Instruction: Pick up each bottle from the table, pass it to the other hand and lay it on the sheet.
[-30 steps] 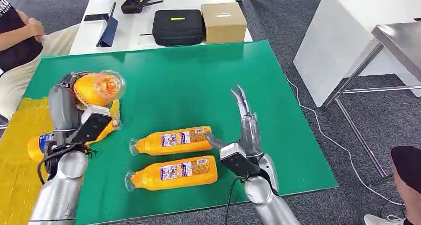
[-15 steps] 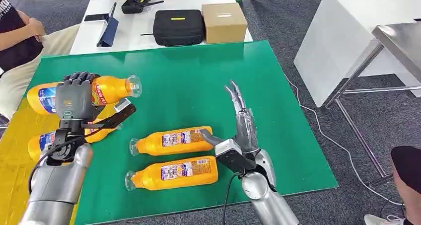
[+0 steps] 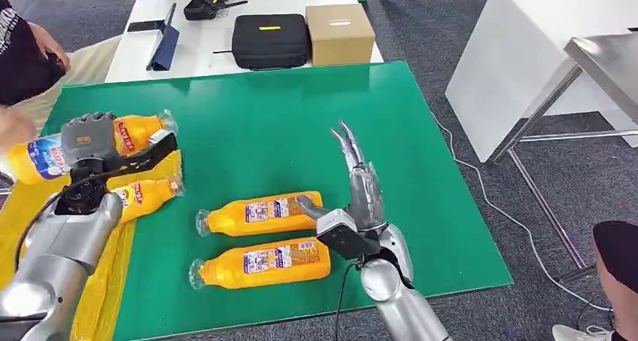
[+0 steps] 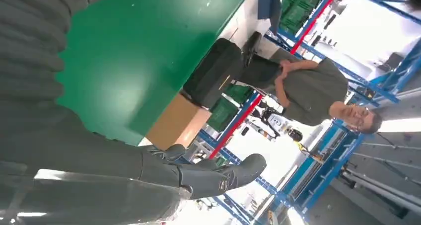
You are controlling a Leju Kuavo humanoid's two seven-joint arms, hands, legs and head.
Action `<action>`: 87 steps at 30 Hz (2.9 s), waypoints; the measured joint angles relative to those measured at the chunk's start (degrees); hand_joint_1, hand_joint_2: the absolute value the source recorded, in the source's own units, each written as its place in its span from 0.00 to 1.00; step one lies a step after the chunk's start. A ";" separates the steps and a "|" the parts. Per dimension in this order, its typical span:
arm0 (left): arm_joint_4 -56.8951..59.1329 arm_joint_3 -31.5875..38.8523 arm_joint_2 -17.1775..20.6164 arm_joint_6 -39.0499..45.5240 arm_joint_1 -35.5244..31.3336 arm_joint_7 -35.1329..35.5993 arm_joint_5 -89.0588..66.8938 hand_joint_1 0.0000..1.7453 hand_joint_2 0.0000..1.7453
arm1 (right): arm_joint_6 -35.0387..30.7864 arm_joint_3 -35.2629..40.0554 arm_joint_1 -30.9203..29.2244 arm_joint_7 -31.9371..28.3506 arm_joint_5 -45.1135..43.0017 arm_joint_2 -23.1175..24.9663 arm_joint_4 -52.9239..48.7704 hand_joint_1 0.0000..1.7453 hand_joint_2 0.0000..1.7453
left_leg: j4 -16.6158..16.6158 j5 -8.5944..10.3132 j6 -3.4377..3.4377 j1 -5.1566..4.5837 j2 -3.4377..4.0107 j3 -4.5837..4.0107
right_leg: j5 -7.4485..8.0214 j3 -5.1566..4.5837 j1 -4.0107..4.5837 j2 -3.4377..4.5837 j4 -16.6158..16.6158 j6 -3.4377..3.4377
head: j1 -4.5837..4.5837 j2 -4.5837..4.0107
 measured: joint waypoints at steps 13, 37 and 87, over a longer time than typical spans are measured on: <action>10.04 -0.09 1.25 -10.72 -4.96 -4.39 0.00 0.00 1.00 | 1.25 -0.02 0.34 1.75 2.56 -0.02 0.04 0.00 1.00 | 0.00 0.00 0.00 -0.01 -0.02 -0.02 | 0.00 0.00 -0.02 0.00 -0.01 0.00 | 0.00 0.00; 14.83 0.22 2.28 -18.67 -6.09 -6.56 0.00 0.00 1.00 | 3.15 -0.07 0.29 3.83 4.76 -0.13 0.63 0.00 1.00 | 0.00 0.00 0.00 -0.01 -0.06 -0.02 | 0.00 0.00 -0.03 -0.01 0.00 0.00 | 0.00 0.00; -37.34 3.28 -11.43 -10.19 17.53 -42.23 64.55 0.00 1.00 | 10.29 1.03 -10.18 18.38 22.84 -1.38 28.30 0.00 1.00 | 0.01 -0.01 0.00 -0.07 -0.01 -0.01 | 0.00 -0.01 -0.15 0.06 -0.02 0.00 | -0.02 0.00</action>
